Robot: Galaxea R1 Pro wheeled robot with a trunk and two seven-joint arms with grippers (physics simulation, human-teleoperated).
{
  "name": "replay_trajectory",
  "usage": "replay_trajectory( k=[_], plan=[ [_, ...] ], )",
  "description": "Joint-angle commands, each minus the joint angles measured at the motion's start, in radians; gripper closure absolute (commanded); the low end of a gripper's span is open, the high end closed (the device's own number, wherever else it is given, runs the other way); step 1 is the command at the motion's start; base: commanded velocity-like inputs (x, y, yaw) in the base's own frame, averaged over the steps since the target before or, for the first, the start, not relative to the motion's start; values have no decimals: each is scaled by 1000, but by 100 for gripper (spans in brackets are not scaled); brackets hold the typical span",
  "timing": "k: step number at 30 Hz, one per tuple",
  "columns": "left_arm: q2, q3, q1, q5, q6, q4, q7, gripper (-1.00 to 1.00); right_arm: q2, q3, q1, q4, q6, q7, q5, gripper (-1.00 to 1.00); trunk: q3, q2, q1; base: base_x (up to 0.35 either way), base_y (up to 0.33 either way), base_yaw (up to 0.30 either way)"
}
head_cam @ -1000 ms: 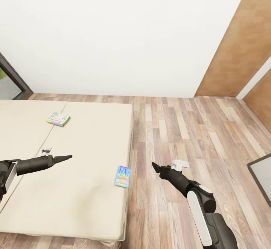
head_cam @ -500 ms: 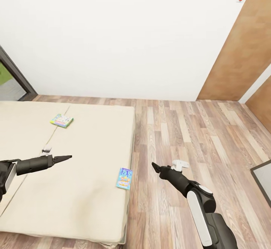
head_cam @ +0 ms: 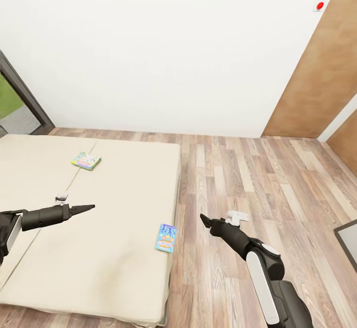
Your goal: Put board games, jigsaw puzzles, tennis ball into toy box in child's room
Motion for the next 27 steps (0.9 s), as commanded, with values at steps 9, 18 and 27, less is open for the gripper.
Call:
replay_trajectory(
  k=[9,18,27],
  plan=[
    [0,2,-1,-5,11,0,-6,-100,1,-1,-1,-1,5,3,-1,-100,13,-2,1,0,0,58],
    [0,2,-1,-5,12,0,-6,-100,1,-1,-1,-1,5,3,-3,-100,28,-2,1,0,0,8],
    [0,2,-1,-5,12,0,-6,-100,1,-1,-1,-1,4,3,-3,-100,43,-2,1,0,0,0]
  ],
)
